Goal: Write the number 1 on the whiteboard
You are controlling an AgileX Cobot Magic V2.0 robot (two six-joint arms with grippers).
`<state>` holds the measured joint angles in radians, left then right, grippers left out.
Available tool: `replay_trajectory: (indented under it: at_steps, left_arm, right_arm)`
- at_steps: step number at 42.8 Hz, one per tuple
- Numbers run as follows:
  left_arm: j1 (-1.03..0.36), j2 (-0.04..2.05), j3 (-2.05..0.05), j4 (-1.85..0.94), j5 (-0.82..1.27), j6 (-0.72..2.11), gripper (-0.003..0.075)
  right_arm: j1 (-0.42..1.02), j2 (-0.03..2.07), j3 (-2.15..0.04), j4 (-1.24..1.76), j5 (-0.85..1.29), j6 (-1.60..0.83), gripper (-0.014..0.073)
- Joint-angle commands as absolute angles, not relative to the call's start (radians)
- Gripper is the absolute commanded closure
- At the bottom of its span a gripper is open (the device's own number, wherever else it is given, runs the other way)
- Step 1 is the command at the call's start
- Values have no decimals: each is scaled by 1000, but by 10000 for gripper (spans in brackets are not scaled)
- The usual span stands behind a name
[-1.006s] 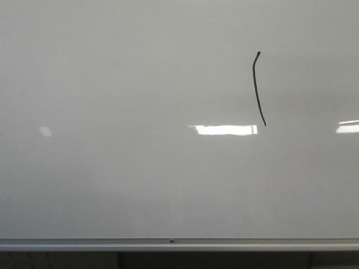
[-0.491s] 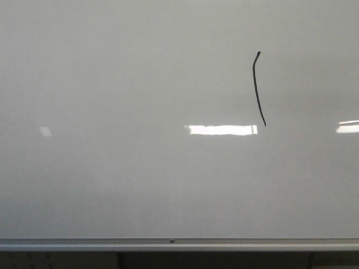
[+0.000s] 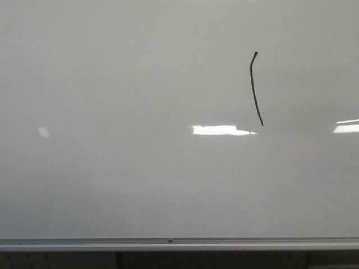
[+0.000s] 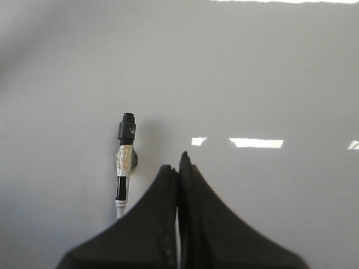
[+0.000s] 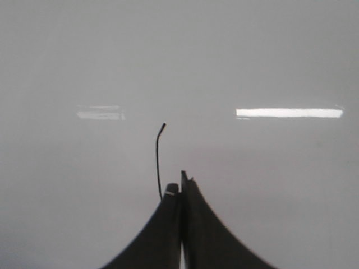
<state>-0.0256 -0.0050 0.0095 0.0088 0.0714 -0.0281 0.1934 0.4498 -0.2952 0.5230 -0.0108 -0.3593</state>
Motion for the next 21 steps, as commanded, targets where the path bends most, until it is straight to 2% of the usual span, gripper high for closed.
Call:
replay_trajectory:
  at_steps: [1, 7, 13, 21]
  left_arm:
    - [-33, -21, 31, 7, -15, -37, 741]
    - [-33, -21, 31, 7, -15, -37, 741]
    - [-33, -21, 31, 7, -15, -37, 741]
    - [-33, -21, 31, 7, -15, -37, 741]
  right_arm:
    - [125, 419, -283, 343, -70, -179, 655]
    - [24, 336, -209, 177, -30, -10, 655]
    - [14, 234, -115, 65, 17, 13, 655]
    - [13, 108, -4, 68, 16, 13, 655]
